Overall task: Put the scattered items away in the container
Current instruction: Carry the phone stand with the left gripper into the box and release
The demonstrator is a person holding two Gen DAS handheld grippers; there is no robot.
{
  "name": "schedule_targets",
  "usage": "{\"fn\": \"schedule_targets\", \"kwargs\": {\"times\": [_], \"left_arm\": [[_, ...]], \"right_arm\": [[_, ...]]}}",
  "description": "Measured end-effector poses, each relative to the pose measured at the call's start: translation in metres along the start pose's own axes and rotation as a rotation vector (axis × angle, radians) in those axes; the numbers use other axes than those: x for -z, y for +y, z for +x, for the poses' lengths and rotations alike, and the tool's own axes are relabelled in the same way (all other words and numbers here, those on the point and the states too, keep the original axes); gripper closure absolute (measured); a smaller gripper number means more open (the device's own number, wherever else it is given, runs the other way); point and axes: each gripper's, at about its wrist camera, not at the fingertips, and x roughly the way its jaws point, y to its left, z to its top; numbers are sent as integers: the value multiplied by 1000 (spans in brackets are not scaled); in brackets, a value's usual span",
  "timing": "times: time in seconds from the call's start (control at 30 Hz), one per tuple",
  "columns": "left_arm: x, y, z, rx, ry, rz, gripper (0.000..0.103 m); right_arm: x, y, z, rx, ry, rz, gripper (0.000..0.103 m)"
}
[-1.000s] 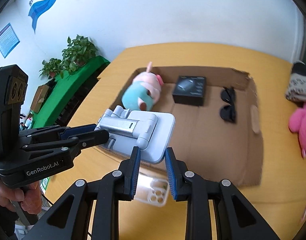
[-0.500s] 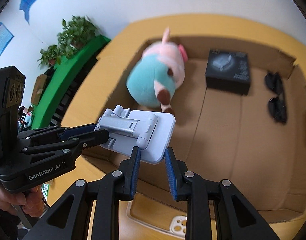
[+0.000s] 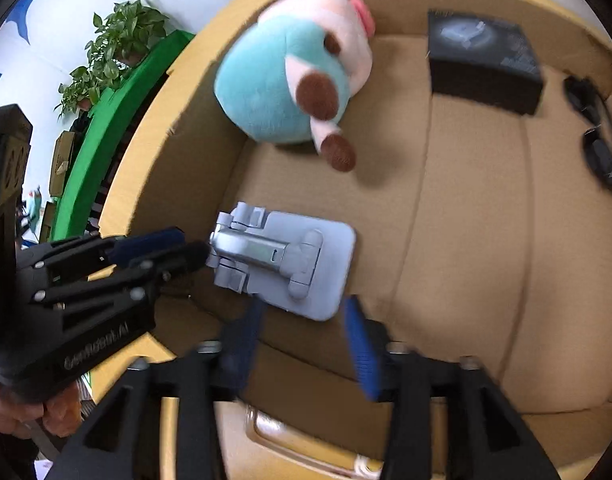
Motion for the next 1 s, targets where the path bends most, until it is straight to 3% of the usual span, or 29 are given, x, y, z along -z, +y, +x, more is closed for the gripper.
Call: {"fn": "schedule_targets", "kwargs": {"times": [0.1,0.23,0.27,0.37,0.47,0.5,0.53,0.57,0.63,0.7,0.73,0.77,0.8,0.83,0.9,1.0], "left_arm": [[3,0,-46,-43,-77,-14,69],[12,-7,-121,-75,-225,-48,29],[15,-10,-143,-84,-276,-57,25],[22,-25,-194,-73,-397,-60,23],[22,-40,-218,-66,-446,-51,28],[24,-47,-226,-45,-461,-44,40],[25,-52,-229,8,-459,-30,95],[25,-57,-229,56,-432,-27,99],[27,-60,-232,114,-409,-47,102],[35,-68,-239,86,-426,-43,102],[37,-70,-243,69,-432,-47,91],[40,-72,-245,58,-429,-52,67],[42,-74,-247,52,-427,-56,48],[45,-74,-249,38,-434,-61,23],[54,-75,-257,6,-482,-71,22],[58,-73,-257,11,-471,-53,22]], "right_arm": [[3,-4,-50,6,-83,30,14],[14,-1,-120,134,-169,16,5],[17,-2,-135,163,-184,18,2],[26,-2,-174,193,-230,31,1],[35,2,-204,215,-281,12,2],[41,6,-213,208,-306,-14,14],[45,9,-219,196,-322,-45,35],[49,13,-223,195,-311,-73,102],[55,15,-228,215,-291,-79,98],[63,14,-238,244,-306,-58,92],[66,13,-243,256,-310,-39,80],[69,10,-248,263,-315,-10,35],[71,8,-253,265,-333,6,1],[75,7,-259,270,-367,19,0],[77,7,-267,276,-389,21,1],[76,7,-270,296,-378,25,1]]}}
